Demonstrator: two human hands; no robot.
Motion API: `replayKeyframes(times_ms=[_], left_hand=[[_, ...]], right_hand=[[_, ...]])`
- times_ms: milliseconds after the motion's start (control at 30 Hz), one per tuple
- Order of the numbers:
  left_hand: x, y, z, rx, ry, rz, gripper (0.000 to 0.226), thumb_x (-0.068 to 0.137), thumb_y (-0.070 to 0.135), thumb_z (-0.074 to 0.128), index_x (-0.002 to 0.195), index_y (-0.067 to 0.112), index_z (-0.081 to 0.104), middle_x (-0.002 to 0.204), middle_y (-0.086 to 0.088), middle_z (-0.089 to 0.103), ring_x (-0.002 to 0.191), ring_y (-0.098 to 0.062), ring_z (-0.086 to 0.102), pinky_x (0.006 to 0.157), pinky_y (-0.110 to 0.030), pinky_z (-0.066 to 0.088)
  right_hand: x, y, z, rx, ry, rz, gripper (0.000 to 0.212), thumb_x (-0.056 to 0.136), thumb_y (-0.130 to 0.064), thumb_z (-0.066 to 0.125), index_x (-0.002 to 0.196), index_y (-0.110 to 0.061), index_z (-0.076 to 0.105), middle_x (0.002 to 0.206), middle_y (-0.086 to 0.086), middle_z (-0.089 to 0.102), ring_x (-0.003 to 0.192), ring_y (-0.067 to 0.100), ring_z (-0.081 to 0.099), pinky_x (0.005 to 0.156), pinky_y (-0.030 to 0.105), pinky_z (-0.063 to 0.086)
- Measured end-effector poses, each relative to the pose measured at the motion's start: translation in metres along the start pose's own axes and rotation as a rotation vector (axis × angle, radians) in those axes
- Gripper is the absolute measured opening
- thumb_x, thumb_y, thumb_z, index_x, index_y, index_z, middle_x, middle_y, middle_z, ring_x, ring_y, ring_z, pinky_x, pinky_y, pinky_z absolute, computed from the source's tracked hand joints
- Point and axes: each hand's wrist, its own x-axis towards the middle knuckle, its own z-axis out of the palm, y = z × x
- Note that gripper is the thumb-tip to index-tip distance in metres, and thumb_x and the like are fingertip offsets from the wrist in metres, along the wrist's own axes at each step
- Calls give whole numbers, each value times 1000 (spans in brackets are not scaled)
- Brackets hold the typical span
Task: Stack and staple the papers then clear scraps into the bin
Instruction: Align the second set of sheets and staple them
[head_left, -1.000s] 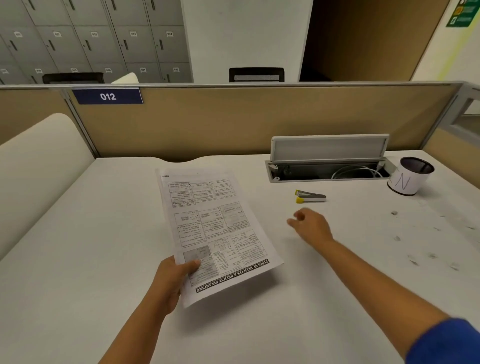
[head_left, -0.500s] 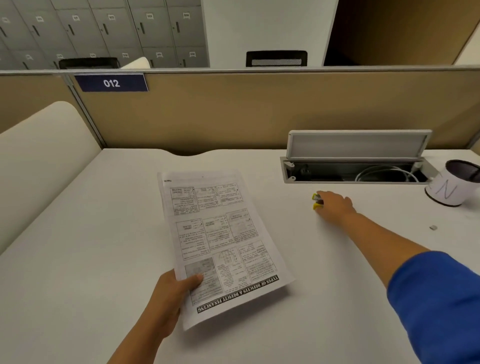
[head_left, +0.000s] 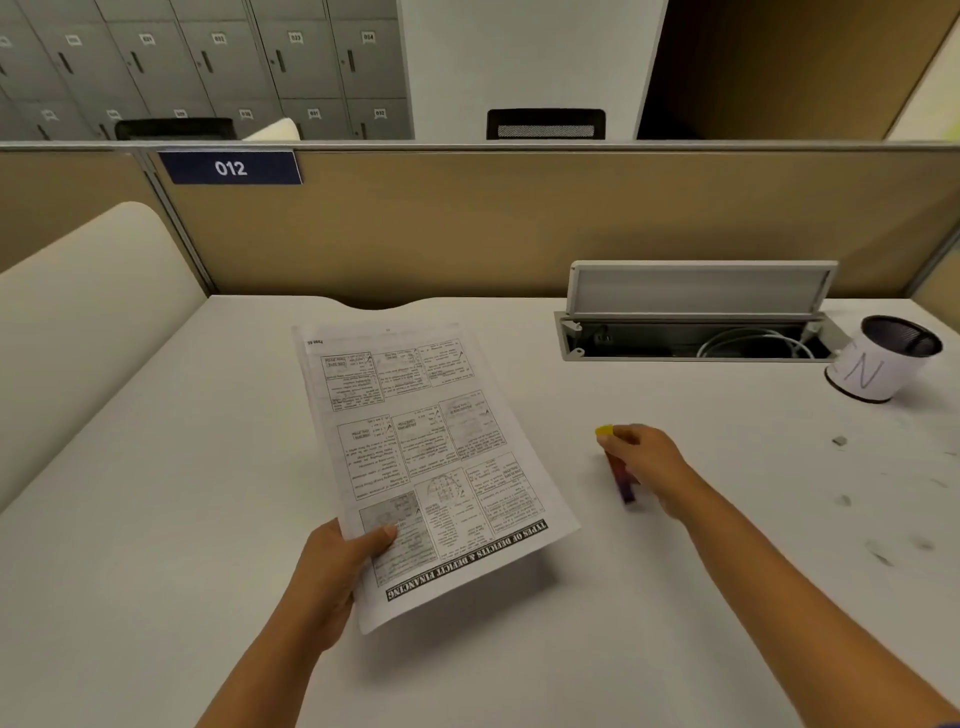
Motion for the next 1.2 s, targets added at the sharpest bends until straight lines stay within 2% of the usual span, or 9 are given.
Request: replayKeyframes(times_ms=[133,233,400,600,733,833,933,1100,1200], left_hand=[[-9,4,-8,-12,-15,25,34,83,-2,59,117,4,57,101,-15,72,83,-32,72,62,-37,61],[-15,8,-9,-8,-20,34,34,83,-2,60,117,4,57,101,-15,72,84,-32,71,63,-37,61],[-26,14,-11,-14,-36,58,34,83,-4,60,116,4,58,102,-14,71,86,-31,71,66,-38,61],[-36,18,-15,-10,-57,83,31,82,-5,60,111,5,60,100,-14,72,84,-29,72,67,-37,61],[-42,20,-19,9,-59,99,27,82,-6,60,104,8,62,96,-11,72,77,-24,73,62,-33,61],[-46,23,-25,48,-61,104,27,81,-5,61,105,8,62,96,-10,72,78,-26,72,62,-33,61],[-51,29,-31,97,-60,117,28,81,-4,61,107,6,61,99,-12,71,84,-28,70,66,-35,61],[-57,37,-41,191,-37,141,32,82,-1,63,113,3,60,103,-15,70,89,-33,68,78,-45,57],[-60,42,-47,225,-18,173,30,82,-1,62,112,3,61,103,-15,69,88,-33,68,80,-45,56]], right_hand=[[-70,9,8,578,-147,162,20,94,-24,53,102,-8,61,85,5,62,77,19,58,65,32,53],[-107,18,22,736,-200,231,19,93,-25,52,94,-10,63,74,3,58,63,16,58,55,30,57],[-140,23,34,611,-279,156,34,92,-39,49,101,-9,63,83,5,63,64,16,56,49,26,43],[-165,18,32,510,-295,61,45,92,-43,45,115,-9,62,87,7,67,62,12,52,51,23,40],[-178,17,30,426,-279,20,49,82,-48,50,110,-11,65,95,8,72,64,13,53,53,24,42],[-185,14,31,366,-295,-6,46,81,-47,50,109,-14,66,97,7,73,67,12,53,55,24,42],[-191,9,34,310,-336,-45,38,89,-41,47,111,-17,67,98,6,72,68,11,52,56,23,42],[-197,3,44,243,-374,-68,36,89,-41,54,110,-14,67,93,1,72,69,9,55,57,23,43],[-199,4,48,210,-384,-66,35,89,-41,56,106,-13,67,92,-2,71,66,7,56,57,22,42]])
